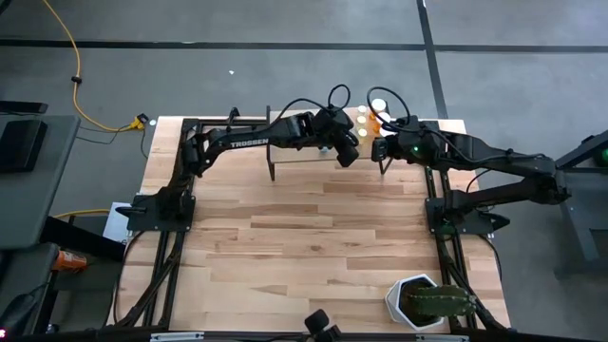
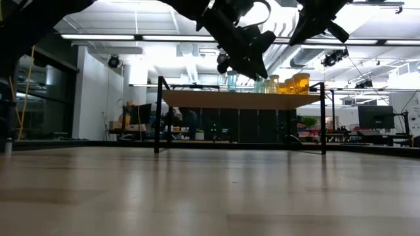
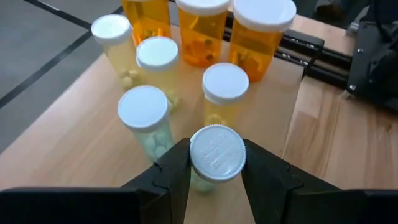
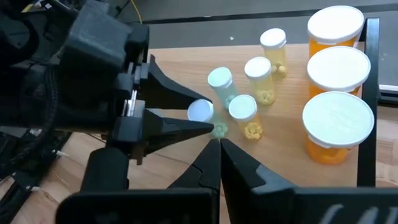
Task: Pick and place medicine bottles onto shelf by color
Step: Put the green pill bottle on the shelf with the green pill bottle, then adjust the blue pill bottle on the shelf
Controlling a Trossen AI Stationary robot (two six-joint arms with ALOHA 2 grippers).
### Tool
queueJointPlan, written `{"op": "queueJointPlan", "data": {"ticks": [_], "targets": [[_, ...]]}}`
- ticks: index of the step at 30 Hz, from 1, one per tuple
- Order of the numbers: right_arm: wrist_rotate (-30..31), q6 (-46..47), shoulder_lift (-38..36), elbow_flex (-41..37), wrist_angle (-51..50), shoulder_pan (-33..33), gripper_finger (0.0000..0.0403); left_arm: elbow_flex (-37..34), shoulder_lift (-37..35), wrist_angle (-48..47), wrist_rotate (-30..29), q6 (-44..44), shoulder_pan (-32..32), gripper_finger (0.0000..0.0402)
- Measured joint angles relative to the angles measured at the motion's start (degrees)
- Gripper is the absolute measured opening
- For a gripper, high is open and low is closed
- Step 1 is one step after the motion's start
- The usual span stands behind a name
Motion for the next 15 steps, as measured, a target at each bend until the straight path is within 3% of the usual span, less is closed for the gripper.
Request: {"op": "queueJointPlan", "data": {"ticks": [15], "targets": [[-0.03, -0.02, 0.0, 0.0, -0.01, 0.0, 0.0, -0.01, -0.02, 0.29, 0.13, 0.18, 0.0, 0.0175]]}}
